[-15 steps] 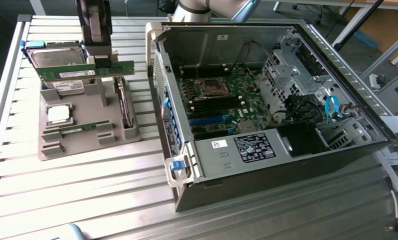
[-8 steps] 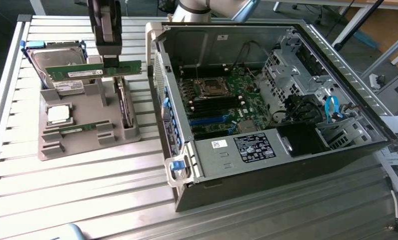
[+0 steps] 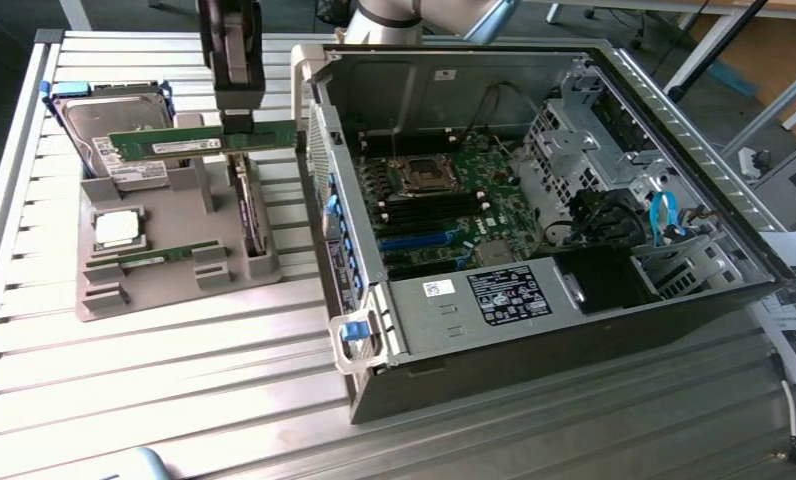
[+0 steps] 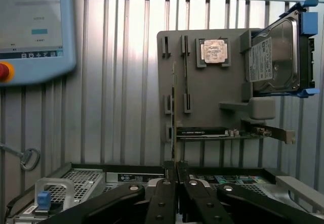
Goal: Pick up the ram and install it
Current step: 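Pick up the ram and move it above insertion slot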
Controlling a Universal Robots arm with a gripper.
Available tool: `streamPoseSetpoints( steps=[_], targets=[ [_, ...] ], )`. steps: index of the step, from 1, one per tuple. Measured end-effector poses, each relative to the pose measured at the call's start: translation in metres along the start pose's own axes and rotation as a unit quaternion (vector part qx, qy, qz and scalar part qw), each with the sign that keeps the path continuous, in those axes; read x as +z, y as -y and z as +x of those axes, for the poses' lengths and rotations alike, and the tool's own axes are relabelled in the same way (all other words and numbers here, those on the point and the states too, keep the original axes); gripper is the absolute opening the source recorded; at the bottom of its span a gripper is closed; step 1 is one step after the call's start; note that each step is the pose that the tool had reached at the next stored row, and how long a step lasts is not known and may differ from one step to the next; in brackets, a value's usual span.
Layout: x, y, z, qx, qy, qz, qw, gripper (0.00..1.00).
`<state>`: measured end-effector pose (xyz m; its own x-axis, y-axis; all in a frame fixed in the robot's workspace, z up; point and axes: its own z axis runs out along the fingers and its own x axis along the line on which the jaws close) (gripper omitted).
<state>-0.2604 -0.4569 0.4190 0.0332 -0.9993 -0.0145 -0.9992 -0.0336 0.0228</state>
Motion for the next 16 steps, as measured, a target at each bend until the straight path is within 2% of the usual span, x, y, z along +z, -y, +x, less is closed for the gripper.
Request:
streamPoseSetpoints(
  steps=[16],
  targets=[
    [-0.0007, 0.0300, 0.001, 0.000, 0.0000, 0.0000, 1.0000, 0.12]
  ],
)
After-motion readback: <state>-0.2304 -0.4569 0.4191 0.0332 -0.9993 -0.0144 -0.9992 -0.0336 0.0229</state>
